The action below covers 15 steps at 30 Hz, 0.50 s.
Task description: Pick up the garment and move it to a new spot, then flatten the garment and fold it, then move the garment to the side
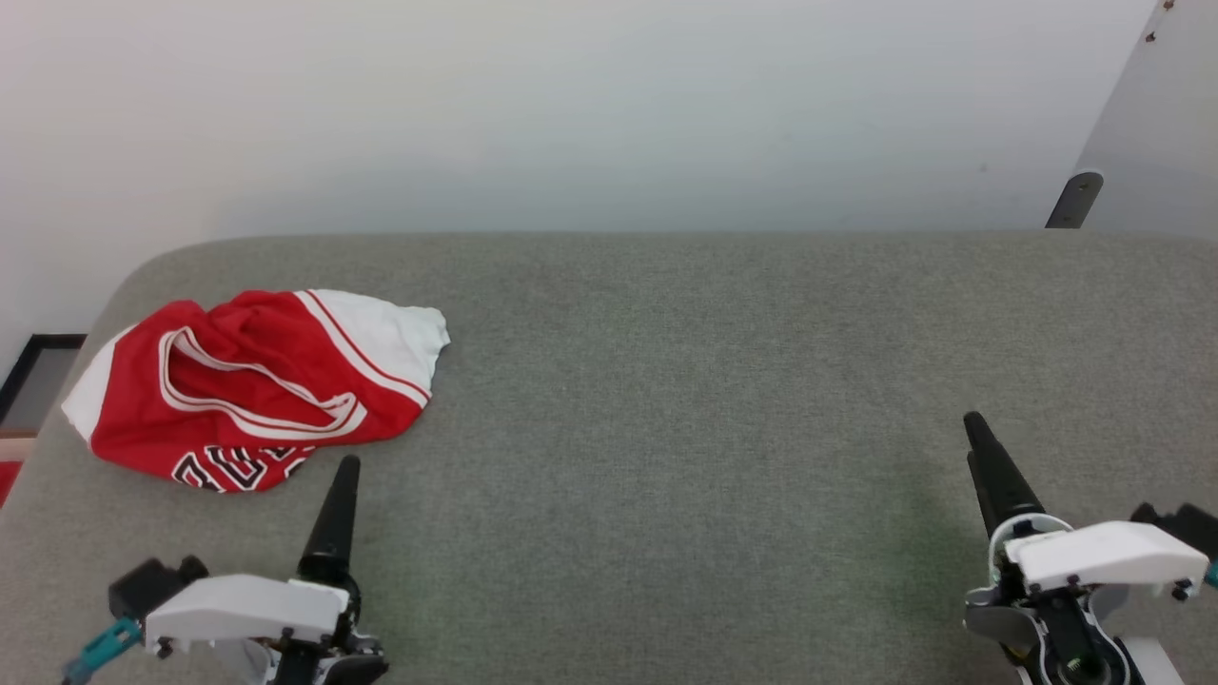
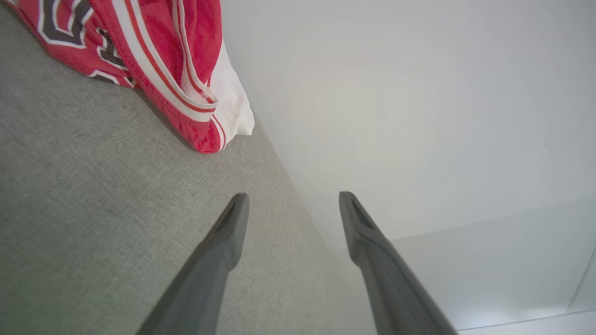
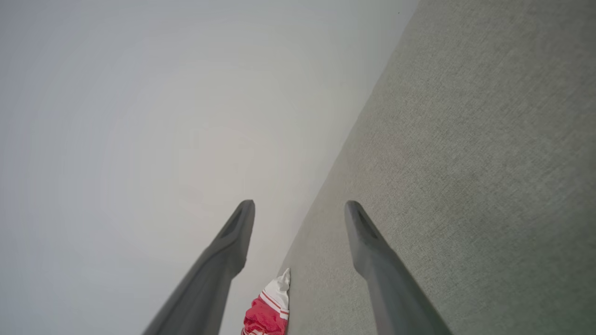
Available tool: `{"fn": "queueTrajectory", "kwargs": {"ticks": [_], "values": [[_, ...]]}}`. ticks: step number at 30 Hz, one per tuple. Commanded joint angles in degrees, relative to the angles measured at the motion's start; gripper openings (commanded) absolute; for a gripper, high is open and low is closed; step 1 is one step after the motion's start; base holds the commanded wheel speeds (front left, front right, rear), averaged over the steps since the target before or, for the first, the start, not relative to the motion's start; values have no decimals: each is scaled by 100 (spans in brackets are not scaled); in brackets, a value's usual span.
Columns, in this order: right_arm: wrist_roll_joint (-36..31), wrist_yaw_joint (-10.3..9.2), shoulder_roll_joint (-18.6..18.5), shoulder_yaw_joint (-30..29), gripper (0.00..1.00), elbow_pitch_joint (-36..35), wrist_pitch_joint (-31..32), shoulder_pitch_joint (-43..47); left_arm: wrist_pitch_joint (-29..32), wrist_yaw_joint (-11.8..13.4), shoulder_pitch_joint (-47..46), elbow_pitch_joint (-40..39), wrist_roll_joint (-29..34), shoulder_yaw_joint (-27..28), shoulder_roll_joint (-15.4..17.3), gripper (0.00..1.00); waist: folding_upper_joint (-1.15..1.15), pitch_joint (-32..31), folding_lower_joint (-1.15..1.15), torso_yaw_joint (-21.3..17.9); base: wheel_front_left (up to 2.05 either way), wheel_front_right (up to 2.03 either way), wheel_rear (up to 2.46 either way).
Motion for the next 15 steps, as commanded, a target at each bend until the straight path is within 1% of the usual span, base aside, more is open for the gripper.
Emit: {"fn": "queueTrajectory", "kwargs": {"ticks": [1,6,8,9,15], "values": [[-332,3,-102,141,100,25,-86,-287,-76,60,-201,-65,314,-84,112,100,0,-4,0,-1,0,0,0],[-972,4,-134,308,100,199,-203,-481,-191,201,-251,-52,964,-257,243,100,0,-8,0,-1,0,0,0],[-1221,4,-145,343,100,241,-247,-549,-235,246,-268,-34,1171,-304,267,100,0,-9,0,0,0,0,0],[-1221,4,-145,343,100,241,-247,-549,-235,246,-268,-34,1171,-304,267,100,0,-9,0,0,0,0,0],[-2054,4,-195,450,100,443,-373,-730,-361,370,-334,9,1836,-472,397,100,0,-13,0,0,0,0,0]]}}
